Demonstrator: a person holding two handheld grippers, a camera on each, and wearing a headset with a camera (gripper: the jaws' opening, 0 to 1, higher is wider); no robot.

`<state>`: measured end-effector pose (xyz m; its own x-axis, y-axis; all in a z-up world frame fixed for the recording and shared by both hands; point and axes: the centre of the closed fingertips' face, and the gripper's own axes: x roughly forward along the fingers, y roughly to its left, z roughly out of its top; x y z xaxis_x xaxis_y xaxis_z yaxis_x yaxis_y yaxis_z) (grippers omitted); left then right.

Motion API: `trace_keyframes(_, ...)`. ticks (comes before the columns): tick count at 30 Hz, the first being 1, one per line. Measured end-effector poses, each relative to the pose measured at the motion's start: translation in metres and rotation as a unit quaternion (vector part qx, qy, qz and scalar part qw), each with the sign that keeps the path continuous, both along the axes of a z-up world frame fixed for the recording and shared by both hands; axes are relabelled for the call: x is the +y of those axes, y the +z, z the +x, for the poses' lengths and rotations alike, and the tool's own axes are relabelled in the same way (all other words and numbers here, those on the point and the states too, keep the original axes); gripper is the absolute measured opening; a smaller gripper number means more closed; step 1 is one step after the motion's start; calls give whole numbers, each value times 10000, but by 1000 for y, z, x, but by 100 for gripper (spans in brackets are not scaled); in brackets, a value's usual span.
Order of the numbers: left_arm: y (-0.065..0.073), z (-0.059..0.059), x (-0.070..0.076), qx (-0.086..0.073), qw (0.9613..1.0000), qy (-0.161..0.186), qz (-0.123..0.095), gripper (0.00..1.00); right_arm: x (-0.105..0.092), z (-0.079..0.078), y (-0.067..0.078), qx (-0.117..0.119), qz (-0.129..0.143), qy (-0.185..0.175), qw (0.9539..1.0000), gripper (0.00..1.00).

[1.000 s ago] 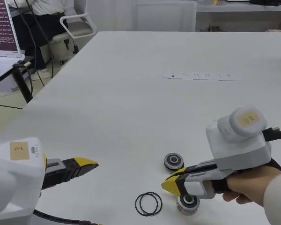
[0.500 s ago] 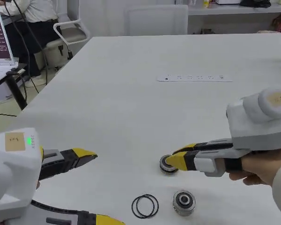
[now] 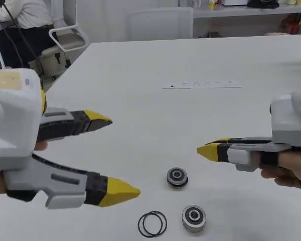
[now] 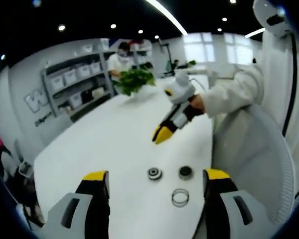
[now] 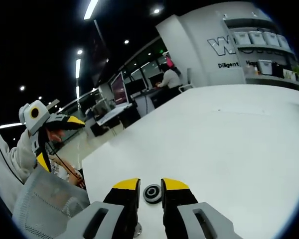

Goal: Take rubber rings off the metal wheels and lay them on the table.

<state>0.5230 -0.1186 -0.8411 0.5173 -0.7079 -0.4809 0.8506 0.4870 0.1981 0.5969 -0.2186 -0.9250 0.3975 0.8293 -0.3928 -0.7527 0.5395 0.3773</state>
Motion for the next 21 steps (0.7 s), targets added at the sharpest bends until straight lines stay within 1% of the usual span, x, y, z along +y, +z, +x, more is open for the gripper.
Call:
trace_keyframes(3,13,17,-10,-179,9998,-105,-44,77,-4,2,-4,29,-53,-86,9999,15)
trace_keyframes(4,14,19,-12,-192,9997,-121,-57,77,-6,4,-5,39,-64,-99,9999,14)
trace_keyframes(5,17,24,-17,-230,9995,-193,-66,76,-7,4,-6,51,-72,-112,9999,15)
trace_keyframes(7,20,31,-26,-335,9989,-336,-69,76,-10,5,-7,50,-95,-142,9998,15)
trace_keyframes(11,19,46,-39,-393,9979,-497,-161,73,-17,8,-9,68,-129,-230,9996,15)
trace_keyframes(14,12,61,-51,-470,9969,-600,-205,72,-24,9,-13,117,-163,-304,9993,15)
trace_keyframes(15,9,64,-53,-467,9968,-609,-220,72,-25,10,-14,136,-159,-327,9992,15)
trace_keyframes(17,0,73,-58,-487,9963,-652,-265,71,-28,12,-16,175,-140,-384,9990,15)
trace_keyframes(18,-5,79,-61,-501,9960,-651,-345,71,-29,13,-16,189,-133,-402,9989,15)
trace_keyframes(20,-14,87,-62,-434,9962,-555,-522,70,-31,13,-18,216,-145,-443,9987,14)
trace_keyframes(21,-23,91,-61,-428,9960,-535,-576,69,-32,14,-19,228,-150,-458,9986,14)
